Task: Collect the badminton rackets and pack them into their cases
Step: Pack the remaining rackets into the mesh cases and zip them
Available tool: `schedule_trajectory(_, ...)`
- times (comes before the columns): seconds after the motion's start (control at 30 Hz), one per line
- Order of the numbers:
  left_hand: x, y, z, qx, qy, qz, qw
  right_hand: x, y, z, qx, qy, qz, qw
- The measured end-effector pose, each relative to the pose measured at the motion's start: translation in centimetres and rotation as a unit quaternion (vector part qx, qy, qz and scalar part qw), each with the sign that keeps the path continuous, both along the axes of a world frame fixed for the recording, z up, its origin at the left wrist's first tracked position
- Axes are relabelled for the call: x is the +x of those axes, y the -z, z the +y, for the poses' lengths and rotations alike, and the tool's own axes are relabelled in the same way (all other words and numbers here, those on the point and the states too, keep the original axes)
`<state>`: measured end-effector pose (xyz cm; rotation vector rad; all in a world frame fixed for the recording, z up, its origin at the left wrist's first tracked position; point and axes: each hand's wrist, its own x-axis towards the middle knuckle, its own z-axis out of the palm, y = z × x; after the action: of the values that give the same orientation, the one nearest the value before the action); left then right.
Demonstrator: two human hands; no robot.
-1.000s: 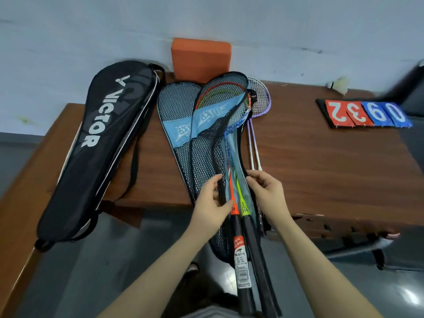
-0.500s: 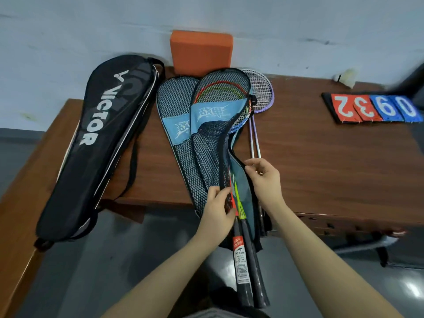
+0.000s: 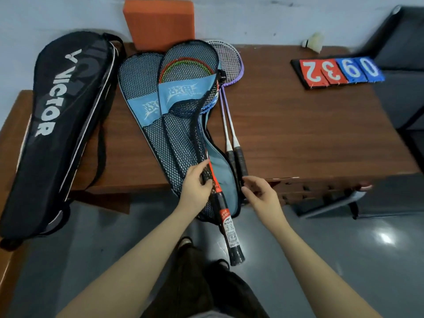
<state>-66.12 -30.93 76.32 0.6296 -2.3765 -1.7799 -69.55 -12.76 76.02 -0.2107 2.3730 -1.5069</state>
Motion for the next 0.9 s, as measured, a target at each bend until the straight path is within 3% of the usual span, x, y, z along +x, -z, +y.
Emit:
schedule_trajectory(0.17, 1.5, 0.4, 1.7, 0.107, -0.072, 0.023, 0.991, 4.3, 0.7, 2.9, -0.011, -0.010, -0.098, 0.995)
schedule_trajectory(0.4, 2.2, 1.0, 3.0, 0.041, -0.106, 0.010, 0.993, 8.5, 2.4, 3.8, -0.008, -0.094, -0.301, 0.949)
schedule_trajectory(0.63, 5.3, 1.9, 2.9, -0.023, -0.021, -0.057, 0.998, 9.1, 2.2, 3.0, -0.072, -0.051, -0.331, 0.940)
schedule_trajectory(0.8, 6.7, 2.4, 2.0, -0.015, -0.054, -0.098, 0.994, 9.2, 0.8, 2.9, -0.192, 0.022, -0.331, 0.924)
schedule_trajectory(0.9, 7.1, 1.6, 1.2, 0.001, -0.052, -0.089, 0.995, 8.9, -0.4, 2.2, -0.202, 0.018, -0.309, 0.929)
